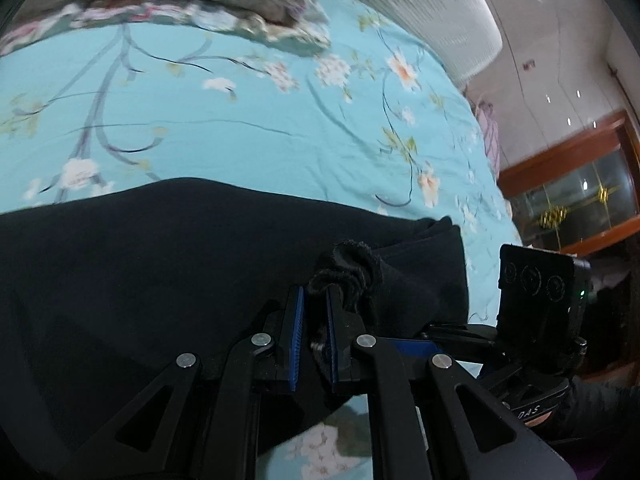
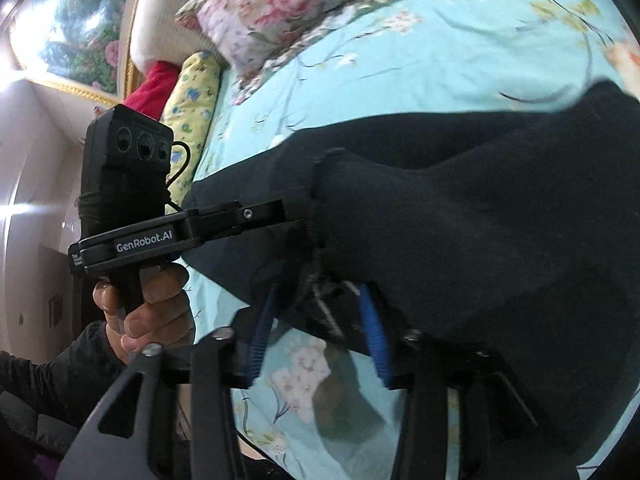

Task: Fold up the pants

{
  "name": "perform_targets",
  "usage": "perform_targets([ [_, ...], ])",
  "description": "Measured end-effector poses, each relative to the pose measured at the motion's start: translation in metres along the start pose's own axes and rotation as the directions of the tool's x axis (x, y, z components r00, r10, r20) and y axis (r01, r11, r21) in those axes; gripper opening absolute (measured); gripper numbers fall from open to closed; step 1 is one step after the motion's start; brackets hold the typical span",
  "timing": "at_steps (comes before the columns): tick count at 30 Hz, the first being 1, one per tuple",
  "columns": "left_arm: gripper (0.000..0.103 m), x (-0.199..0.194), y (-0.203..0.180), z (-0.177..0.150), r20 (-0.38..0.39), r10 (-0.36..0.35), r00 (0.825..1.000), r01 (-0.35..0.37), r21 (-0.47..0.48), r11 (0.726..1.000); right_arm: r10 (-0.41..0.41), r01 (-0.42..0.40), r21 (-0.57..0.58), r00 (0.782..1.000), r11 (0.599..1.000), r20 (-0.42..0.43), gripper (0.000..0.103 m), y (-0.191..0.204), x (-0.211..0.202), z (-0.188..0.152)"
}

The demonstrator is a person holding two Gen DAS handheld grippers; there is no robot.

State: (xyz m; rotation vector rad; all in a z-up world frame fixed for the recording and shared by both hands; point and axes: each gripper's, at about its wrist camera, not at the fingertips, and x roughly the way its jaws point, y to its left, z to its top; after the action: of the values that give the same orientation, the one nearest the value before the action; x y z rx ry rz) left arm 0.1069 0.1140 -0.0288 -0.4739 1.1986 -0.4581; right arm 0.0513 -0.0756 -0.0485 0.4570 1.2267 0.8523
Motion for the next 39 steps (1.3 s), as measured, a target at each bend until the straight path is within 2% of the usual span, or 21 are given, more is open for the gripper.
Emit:
perform_targets([
  [5,0.017,-0.029,0.010,-0.010,0.056,0.041,0.998,-0.038,-0.060,0.997,0.025,-0.025,-0.033,1.000,0.999,0.003,0.047,0.016,-0.008,0.006],
  [6,0.021,-0.033,0.012,-0.013,0.062,0.048,0.997,-0.044,-0.073,0.996,0.031,-0.030,-0.042,0.999,0.999,0.009,0.047,0.020,-0.011,0.007],
  [13,0.030,-0.071,0.027,-0.037,0.130,0.080,0.988,-0.058,-0.168,0.984,0.053,-0.051,-0.082,0.998,0.995,0.022,0.047,0.044,-0.011,0.023],
  [19,0.040,-0.099,0.045,-0.059,0.191,0.127,0.973,-0.070,-0.281,0.957,0.052,-0.051,-0.121,0.999,0.991,-0.001,0.047,0.061,0.002,0.034],
  [21,0.047,-0.106,0.052,-0.068,0.206,0.130,0.970,-0.059,-0.319,0.946,0.050,-0.051,-0.134,0.999,0.990,-0.011,0.047,0.065,0.006,0.037],
  [25,0.047,-0.120,0.062,-0.083,0.219,0.151,0.964,-0.065,-0.359,0.931,0.040,-0.046,-0.172,0.998,0.984,-0.040,0.048,0.078,0.019,0.044],
  [28,0.053,-0.132,0.070,-0.095,0.235,0.170,0.957,-0.065,-0.398,0.915,0.035,-0.048,-0.207,0.997,0.977,-0.065,0.049,0.089,0.031,0.051],
  [32,0.062,-0.151,0.088,-0.114,0.266,0.195,0.944,-0.045,-0.482,0.875,0.029,-0.053,-0.254,0.995,0.966,-0.098,0.053,0.103,0.048,0.059],
  [39,0.062,-0.168,0.117,-0.134,0.286,0.245,0.926,-0.036,-0.581,0.813,0.005,-0.060,-0.337,0.987,0.940,-0.160,0.053,0.130,0.081,0.072],
])
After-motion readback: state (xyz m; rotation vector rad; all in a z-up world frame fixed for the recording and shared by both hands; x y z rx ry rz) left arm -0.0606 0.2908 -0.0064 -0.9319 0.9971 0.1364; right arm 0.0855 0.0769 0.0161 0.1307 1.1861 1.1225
